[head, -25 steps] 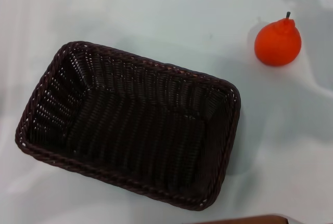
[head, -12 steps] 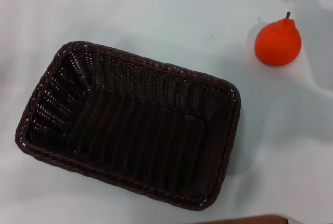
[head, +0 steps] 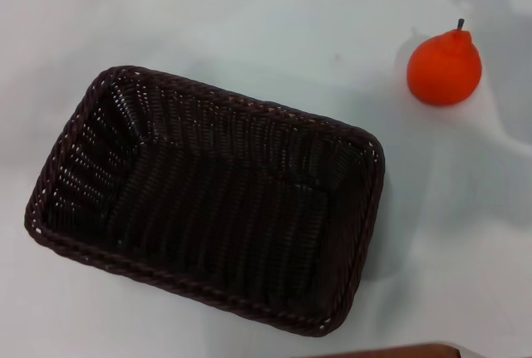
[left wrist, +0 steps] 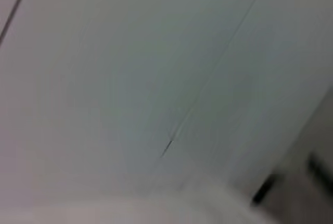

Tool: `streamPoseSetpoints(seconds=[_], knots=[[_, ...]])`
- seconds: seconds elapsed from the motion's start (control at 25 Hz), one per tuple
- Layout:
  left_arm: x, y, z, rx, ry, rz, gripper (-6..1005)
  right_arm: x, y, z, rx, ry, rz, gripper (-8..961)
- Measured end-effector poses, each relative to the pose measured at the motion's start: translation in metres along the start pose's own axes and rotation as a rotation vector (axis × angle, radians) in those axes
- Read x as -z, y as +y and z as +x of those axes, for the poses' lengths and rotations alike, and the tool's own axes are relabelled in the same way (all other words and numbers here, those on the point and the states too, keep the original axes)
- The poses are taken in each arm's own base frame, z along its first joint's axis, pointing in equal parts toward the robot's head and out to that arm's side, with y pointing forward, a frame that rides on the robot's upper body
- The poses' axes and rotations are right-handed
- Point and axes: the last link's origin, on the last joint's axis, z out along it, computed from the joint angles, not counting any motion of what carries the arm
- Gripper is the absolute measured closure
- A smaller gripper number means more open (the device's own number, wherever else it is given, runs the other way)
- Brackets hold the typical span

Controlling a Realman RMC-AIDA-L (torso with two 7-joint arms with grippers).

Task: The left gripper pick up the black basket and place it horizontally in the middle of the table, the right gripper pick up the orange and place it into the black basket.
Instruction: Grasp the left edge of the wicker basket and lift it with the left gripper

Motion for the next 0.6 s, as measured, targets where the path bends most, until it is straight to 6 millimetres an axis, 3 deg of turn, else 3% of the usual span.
streamPoseSetpoints(seconds=[0.28,0.6], knots=[[-0.007,0.01,0.013,0.024,-0.286,0.135,297,0.0,0.0,0.0,0.0,0.001,-0.001,29],[-0.042,0.017,-0.005,0.095,-0.513,0.181,297,0.001,0.002,0.0,-0.003,0.002,-0.011,28]])
